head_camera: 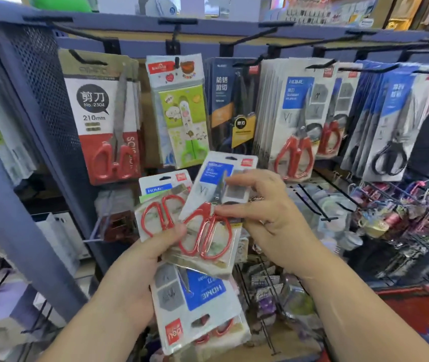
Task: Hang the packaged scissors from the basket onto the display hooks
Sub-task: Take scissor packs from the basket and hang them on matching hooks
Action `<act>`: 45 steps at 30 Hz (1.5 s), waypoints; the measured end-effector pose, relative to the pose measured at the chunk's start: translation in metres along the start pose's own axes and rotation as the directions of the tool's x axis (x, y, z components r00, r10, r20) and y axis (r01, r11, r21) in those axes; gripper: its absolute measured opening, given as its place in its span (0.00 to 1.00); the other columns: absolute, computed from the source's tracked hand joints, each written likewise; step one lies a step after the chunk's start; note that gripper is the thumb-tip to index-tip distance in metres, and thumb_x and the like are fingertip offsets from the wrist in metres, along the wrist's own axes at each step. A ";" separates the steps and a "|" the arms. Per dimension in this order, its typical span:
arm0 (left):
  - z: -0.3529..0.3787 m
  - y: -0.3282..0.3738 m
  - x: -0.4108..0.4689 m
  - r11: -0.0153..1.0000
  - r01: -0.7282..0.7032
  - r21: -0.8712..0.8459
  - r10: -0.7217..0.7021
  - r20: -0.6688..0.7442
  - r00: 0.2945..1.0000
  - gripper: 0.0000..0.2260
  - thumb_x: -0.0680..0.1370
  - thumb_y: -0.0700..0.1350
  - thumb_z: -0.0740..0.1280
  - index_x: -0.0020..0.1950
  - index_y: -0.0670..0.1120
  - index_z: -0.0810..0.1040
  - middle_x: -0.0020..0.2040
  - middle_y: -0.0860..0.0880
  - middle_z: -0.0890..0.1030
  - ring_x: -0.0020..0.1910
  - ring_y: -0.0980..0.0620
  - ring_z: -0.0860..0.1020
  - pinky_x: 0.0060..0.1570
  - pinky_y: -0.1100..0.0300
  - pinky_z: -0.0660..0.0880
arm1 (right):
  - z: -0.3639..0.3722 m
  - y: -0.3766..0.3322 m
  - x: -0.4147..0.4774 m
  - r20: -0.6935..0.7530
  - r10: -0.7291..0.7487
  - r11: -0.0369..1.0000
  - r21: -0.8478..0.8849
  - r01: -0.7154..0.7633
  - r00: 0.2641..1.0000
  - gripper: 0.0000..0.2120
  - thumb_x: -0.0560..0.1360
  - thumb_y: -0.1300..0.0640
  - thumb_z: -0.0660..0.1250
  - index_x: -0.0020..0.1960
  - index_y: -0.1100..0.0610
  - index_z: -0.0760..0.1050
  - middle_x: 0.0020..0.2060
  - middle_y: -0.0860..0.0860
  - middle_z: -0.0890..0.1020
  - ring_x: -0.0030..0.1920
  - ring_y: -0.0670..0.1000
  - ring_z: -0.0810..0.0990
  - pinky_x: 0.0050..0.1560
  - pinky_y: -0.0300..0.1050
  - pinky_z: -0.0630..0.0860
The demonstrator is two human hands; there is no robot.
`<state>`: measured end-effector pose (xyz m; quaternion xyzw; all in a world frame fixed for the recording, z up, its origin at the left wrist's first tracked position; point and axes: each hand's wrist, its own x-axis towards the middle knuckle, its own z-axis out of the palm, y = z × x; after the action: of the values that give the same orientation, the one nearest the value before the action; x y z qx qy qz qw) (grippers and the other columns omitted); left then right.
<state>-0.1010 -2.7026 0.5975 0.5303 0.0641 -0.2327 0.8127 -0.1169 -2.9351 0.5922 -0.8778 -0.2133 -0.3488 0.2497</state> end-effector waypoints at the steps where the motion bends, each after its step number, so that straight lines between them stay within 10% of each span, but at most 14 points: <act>1: 0.003 -0.004 -0.001 1.000 0.003 0.002 -0.003 0.007 1.000 0.09 0.71 0.48 0.75 0.47 0.46 0.90 0.51 0.41 0.89 0.49 0.41 0.88 0.63 0.38 0.79 | -0.003 0.002 0.001 -0.009 0.011 1.000 0.009 -0.011 1.000 0.20 0.78 0.66 0.64 0.58 0.45 0.86 0.70 0.52 0.75 0.73 0.60 0.68 0.76 0.47 0.64; 6: 0.024 -0.023 -0.007 0.988 -0.069 -0.138 0.069 -0.006 0.998 0.18 0.69 0.41 0.74 0.59 0.43 0.86 0.54 0.40 0.88 0.47 0.41 0.89 0.49 0.44 0.86 | -0.007 -0.002 -0.002 -0.032 0.315 0.872 0.405 -0.276 0.949 0.32 0.74 0.69 0.62 0.70 0.41 0.74 0.77 0.47 0.66 0.78 0.48 0.66 0.76 0.51 0.69; 9: 0.037 -0.031 -0.012 0.979 -0.174 -0.109 0.171 -0.038 0.985 0.18 0.70 0.41 0.74 0.60 0.43 0.85 0.54 0.39 0.88 0.45 0.40 0.89 0.40 0.47 0.86 | -0.008 -0.005 -0.003 0.050 0.667 0.442 0.777 -0.449 0.743 0.31 0.72 0.60 0.64 0.72 0.39 0.71 0.70 0.47 0.77 0.69 0.47 0.78 0.68 0.57 0.78; 12: 0.053 -0.041 -0.016 0.962 -0.255 -0.097 0.254 -0.016 0.967 0.20 0.71 0.40 0.73 0.63 0.41 0.83 0.57 0.37 0.87 0.48 0.39 0.88 0.40 0.49 0.85 | -0.017 -0.001 -0.007 0.327 0.680 0.119 0.834 -0.539 0.656 0.24 0.75 0.50 0.72 0.71 0.45 0.75 0.62 0.51 0.85 0.61 0.56 0.85 0.65 0.67 0.78; 33: 0.229 -0.098 -0.008 0.903 -0.424 -0.073 0.416 -0.102 0.904 0.13 0.74 0.50 0.70 0.58 0.50 0.86 0.53 0.45 0.89 0.47 0.43 0.89 0.43 0.45 0.85 | -0.179 0.099 -0.042 0.171 0.521 0.246 0.908 -0.340 0.836 0.15 0.77 0.69 0.70 0.59 0.54 0.80 0.51 0.53 0.89 0.46 0.50 0.87 0.44 0.45 0.83; 45: 0.235 -0.083 -0.004 0.843 -0.536 0.046 0.536 -0.150 0.831 0.18 0.76 0.51 0.71 0.65 0.49 0.82 0.57 0.47 0.88 0.53 0.42 0.88 0.48 0.44 0.84 | -0.198 0.142 -0.001 -0.024 0.487 0.693 0.619 -0.369 0.873 0.10 0.81 0.54 0.70 0.60 0.44 0.75 0.55 0.44 0.85 0.56 0.47 0.85 0.61 0.56 0.82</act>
<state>-0.1748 -2.9381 0.6311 0.5444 -0.0234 0.0468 0.8372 -0.1400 -3.1632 0.6759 -0.7421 -0.0763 -0.2758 0.6062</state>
